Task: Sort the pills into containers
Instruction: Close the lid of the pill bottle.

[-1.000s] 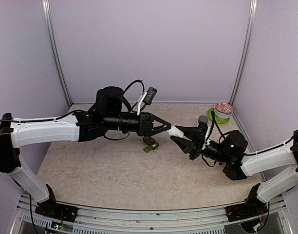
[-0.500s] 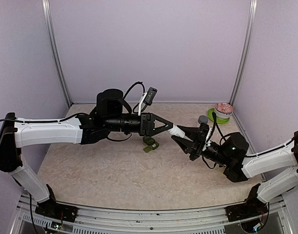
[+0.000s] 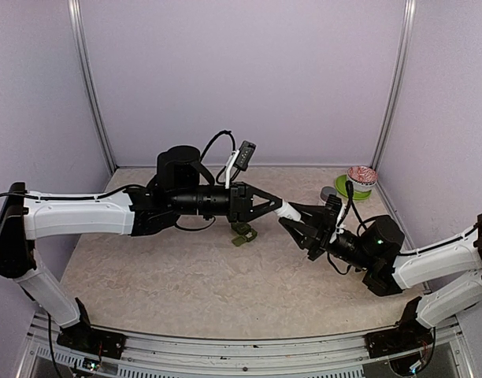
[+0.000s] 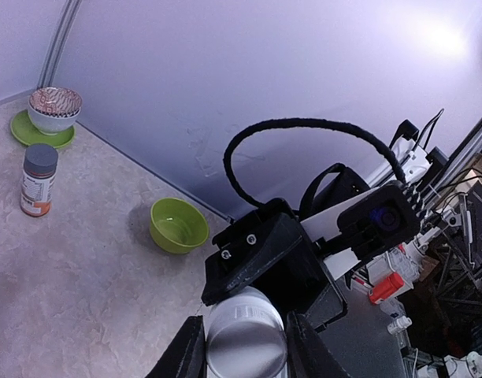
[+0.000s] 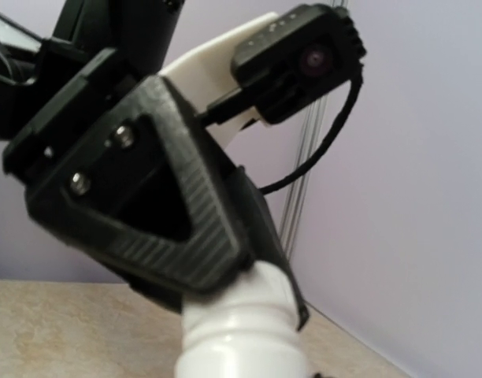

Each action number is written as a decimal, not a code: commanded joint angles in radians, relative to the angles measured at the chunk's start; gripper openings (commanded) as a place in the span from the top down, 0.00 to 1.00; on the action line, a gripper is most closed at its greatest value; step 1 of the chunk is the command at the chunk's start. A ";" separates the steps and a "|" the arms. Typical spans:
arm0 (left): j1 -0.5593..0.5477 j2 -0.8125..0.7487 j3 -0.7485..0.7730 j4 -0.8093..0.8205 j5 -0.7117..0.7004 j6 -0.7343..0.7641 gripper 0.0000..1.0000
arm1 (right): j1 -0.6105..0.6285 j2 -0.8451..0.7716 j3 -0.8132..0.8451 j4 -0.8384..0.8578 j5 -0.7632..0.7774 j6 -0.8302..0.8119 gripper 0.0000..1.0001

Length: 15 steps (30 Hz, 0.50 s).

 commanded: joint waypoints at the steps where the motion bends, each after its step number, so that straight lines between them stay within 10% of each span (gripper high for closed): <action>1: -0.020 -0.011 -0.019 -0.044 -0.006 0.084 0.67 | 0.008 -0.018 0.031 0.082 0.029 0.105 0.75; 15: 0.016 -0.011 -0.014 -0.091 0.082 0.177 0.67 | 0.008 -0.018 0.048 -0.004 -0.104 0.142 0.74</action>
